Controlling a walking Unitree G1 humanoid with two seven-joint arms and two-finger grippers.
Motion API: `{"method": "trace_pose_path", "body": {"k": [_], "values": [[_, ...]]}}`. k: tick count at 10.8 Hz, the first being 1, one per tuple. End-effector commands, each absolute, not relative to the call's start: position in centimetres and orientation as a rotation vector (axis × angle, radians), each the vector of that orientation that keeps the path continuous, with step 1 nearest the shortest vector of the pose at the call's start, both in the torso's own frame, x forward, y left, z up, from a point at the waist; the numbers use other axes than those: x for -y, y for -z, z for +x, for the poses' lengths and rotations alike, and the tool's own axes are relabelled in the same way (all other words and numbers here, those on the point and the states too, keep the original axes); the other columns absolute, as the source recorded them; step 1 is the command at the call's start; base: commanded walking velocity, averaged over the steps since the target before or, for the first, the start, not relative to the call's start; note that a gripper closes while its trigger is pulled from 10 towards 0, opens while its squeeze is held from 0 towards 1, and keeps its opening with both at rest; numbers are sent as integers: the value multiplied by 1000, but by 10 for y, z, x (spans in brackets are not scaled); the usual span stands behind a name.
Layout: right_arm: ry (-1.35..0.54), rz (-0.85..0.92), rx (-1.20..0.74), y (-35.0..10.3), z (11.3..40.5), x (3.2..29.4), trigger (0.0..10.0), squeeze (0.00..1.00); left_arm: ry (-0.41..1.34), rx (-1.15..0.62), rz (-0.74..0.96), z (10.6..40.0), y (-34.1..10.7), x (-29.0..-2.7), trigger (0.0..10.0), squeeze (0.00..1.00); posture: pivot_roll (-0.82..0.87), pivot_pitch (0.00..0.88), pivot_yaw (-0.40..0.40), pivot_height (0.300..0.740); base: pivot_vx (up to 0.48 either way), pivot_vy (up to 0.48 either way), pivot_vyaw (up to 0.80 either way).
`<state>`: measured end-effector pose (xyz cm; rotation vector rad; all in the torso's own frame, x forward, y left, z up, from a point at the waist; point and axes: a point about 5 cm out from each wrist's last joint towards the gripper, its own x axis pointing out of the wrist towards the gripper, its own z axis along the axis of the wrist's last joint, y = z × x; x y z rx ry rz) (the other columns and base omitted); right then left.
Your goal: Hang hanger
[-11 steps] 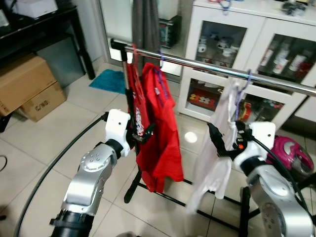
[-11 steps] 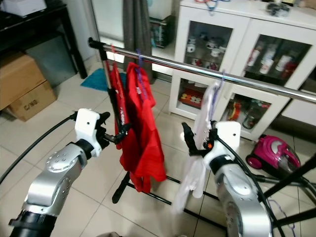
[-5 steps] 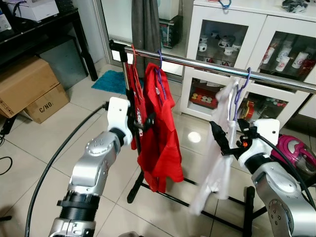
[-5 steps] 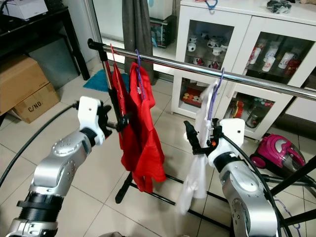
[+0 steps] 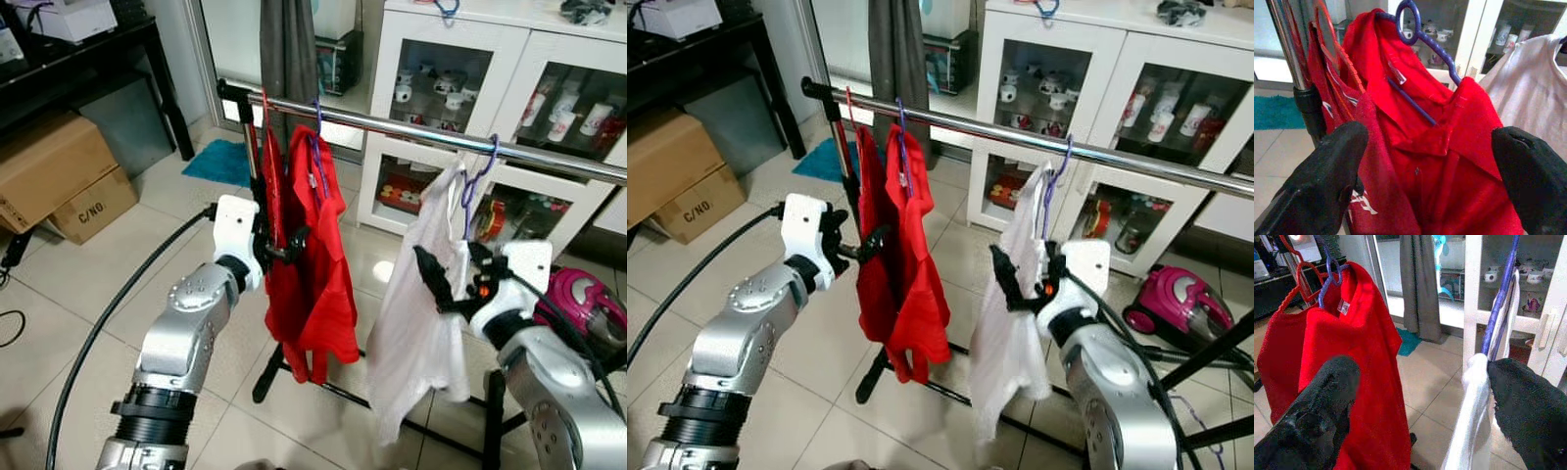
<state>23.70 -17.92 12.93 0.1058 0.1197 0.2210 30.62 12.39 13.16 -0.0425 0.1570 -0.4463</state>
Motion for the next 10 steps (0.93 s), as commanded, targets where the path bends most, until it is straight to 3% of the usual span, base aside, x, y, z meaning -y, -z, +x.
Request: {"method": "trace_pose_path", "body": {"k": [1,3,8,10], "values": [[-234,111,-103,-134,237,177,10000,1000,449,-153,-31,305,-132,-124,10000,0,42,0,55,740,0,480,0],[-238,116,-101,-135,237,176,10000,1000,453,-144,-14,303,-133,-125,10000,0,39,0,59,740,0,407,0],[-152,172,20,-152,234,187,10000,1000,489,-110,-17,297,-136,-123,10000,0,39,0,63,740,0,0,0],[-262,231,69,-164,230,176,10000,1000,494,-106,-9,296,-136,-123,10000,0,37,0,66,740,0,0,0]]}}
